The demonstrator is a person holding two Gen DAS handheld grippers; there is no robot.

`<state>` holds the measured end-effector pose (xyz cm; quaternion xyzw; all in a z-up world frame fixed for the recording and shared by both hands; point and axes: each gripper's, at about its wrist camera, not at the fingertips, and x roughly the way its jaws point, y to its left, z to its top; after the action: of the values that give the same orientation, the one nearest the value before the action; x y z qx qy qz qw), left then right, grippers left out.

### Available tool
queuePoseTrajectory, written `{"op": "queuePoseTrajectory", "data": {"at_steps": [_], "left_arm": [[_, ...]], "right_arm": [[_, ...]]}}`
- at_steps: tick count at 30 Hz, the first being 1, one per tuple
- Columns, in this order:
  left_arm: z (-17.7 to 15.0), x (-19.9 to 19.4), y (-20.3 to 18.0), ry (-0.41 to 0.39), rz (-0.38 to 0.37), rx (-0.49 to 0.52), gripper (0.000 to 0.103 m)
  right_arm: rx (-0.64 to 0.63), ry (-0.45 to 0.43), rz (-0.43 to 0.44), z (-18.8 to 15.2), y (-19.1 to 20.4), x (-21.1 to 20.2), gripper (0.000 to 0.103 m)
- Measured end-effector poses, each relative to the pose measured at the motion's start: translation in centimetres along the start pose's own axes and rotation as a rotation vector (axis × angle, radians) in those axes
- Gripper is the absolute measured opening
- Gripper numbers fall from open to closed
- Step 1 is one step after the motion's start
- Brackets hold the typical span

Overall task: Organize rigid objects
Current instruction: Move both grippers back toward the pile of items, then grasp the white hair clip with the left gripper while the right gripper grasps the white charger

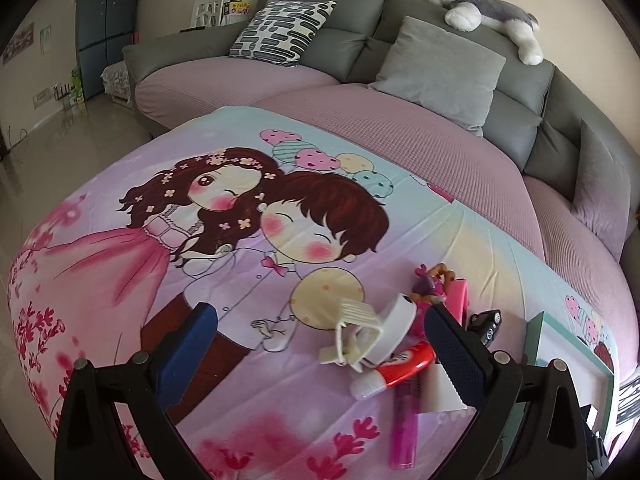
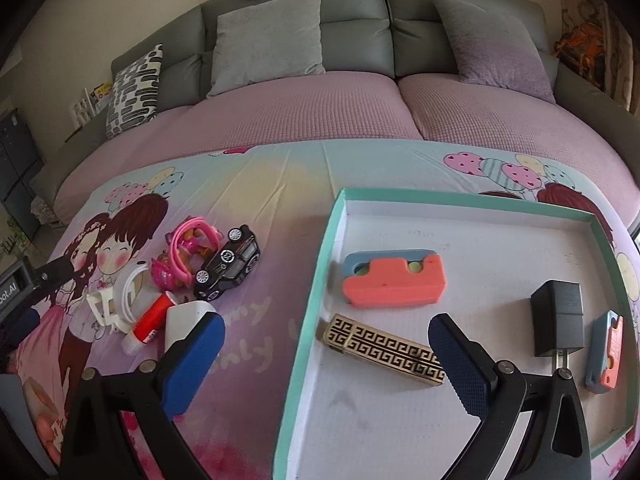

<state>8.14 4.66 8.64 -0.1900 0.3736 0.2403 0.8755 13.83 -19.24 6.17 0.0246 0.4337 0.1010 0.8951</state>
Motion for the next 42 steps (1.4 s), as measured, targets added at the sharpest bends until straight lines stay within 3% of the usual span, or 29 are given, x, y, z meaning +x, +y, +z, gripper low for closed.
{"op": "queuePoseTrajectory", "data": {"at_steps": [13, 19, 26, 35, 42], "left_arm": [[-0.4, 2.9, 2.4, 0.125, -0.006, 0.043, 0.103], [-0.6, 4.0, 3.3, 0.166, -0.025, 0.023, 0.103], [-0.2, 4.2, 4.0, 0.164, -0.065, 0.016, 0.103], [0.0, 4.4, 3.4, 0.162, -0.131, 0.024, 0.103], [0.0, 4.7, 3.0, 0.153, -0.193, 0.005, 0.103]], "right_arm": [[-0.015, 0.041, 0.148, -0.9, 4.2, 1.7, 0.103], [-0.055, 0.026, 0.089, -1.1, 5.4, 2.2, 0.102], [-0.087, -0.033, 0.114, -0.7, 6.8, 1.3, 0.097], [-0.174, 0.025, 0.088, -1.6, 9.1, 3.6, 0.077], [-0.174, 0.042, 0.083, -1.9, 9.2, 4.3, 0.073]]}}
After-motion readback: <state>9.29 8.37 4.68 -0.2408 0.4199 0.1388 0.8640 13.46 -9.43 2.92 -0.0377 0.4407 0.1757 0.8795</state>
